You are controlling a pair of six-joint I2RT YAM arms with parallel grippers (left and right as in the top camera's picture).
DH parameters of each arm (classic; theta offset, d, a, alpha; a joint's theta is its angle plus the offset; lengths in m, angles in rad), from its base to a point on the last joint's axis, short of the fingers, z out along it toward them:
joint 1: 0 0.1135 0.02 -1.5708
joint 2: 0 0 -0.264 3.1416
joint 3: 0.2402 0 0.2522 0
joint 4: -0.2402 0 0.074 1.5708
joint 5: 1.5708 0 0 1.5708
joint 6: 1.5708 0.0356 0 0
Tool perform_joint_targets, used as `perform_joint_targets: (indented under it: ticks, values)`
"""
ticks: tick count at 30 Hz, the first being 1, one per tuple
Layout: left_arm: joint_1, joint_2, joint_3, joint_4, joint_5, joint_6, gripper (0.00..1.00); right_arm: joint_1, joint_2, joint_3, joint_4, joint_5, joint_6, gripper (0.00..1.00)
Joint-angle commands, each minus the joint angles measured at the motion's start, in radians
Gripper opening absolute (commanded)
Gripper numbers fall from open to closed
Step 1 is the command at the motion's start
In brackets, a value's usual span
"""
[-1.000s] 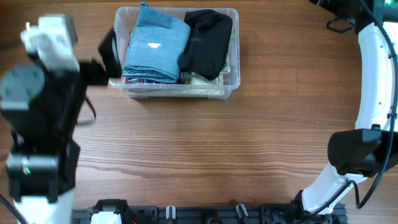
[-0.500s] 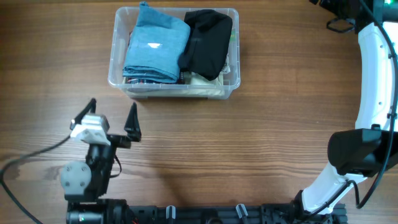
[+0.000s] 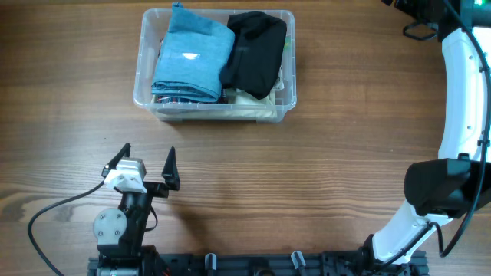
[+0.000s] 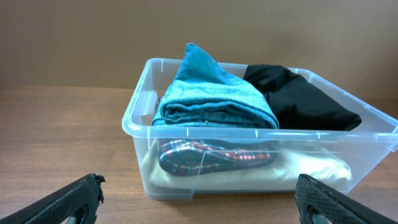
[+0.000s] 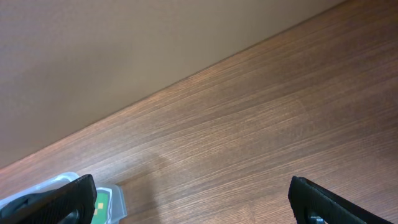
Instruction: Pack container
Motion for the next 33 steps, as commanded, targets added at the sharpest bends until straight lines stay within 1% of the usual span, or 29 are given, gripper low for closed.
perform_joint_targets:
  ticks: [1, 7, 33]
  values:
    - [0.008, -0.017, -0.008, -0.058, 0.009, -0.010, 1.00, 0.002, 0.010, -0.001, 0.002, 0.013, 0.006, 1.00]
    - [0.016, -0.023, -0.008, -0.087, 0.008, -0.010, 1.00, 0.003, 0.010, -0.001, 0.002, 0.013, 0.006, 1.00]
    - [0.016, -0.022, -0.008, -0.086, 0.008, -0.010, 1.00, 0.003, 0.009, -0.001, 0.002, 0.013, 0.007, 1.00]
